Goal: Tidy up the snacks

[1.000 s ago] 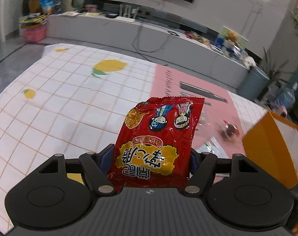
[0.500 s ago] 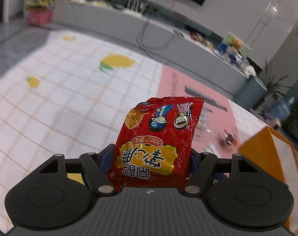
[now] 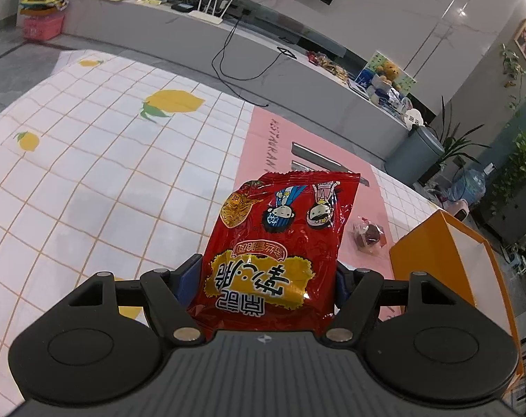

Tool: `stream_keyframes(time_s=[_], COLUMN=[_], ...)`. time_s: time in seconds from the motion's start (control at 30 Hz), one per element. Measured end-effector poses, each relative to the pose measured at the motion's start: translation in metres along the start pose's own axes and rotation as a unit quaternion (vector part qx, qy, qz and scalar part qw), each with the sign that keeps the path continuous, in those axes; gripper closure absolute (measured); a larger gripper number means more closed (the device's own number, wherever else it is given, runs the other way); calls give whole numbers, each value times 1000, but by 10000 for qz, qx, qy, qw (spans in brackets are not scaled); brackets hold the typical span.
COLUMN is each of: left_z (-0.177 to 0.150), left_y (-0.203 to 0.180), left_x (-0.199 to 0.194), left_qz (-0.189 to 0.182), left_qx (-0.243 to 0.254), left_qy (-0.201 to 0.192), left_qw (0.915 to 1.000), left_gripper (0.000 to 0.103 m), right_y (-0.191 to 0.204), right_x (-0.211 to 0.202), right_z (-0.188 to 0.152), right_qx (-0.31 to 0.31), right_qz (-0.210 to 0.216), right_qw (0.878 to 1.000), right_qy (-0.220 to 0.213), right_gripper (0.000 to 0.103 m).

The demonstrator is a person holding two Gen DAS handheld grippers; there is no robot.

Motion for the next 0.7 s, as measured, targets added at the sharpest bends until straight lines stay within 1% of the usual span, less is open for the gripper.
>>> stream_keyframes(time_s=[0.13,0.23,0.37,0.6,0.7], left_z=[-4,-6,-10,-10,-8], left_y=[-8,-11,-15,-24,-31], left_x=[3,5,9,15,11], left_qz=[-28,-76,-109,35,97], left_qx=[131,157,169,342,492], left_qy=[29,30,70,18,-111], left_qw=[9999,9998,9998,9994,9987], left_gripper=[21,21,21,21,21], right_y=[-13,-22,-22,-19,-23], right_x=[-12,-19,-26,-48,-65], right_z=[-3,-5,0,24,42], right_qx=[36,308,441,712,858], right_qz=[238,345,493,791,912], right_qw=[9997,9989,9976,9927,9890], right_qy=[-14,-103,-199,-569,-785], right_gripper=[55,55,55,55,55])
Point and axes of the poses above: each gripper's, at about its wrist camera, not at the fingertips, and x roughly the way its jaws point, y to its left, z to its top, the point moved 5 cm from there along x, roughly the way its jaws point, and after that the axes turned 15 degrees about -y, right-handed, at the moved point
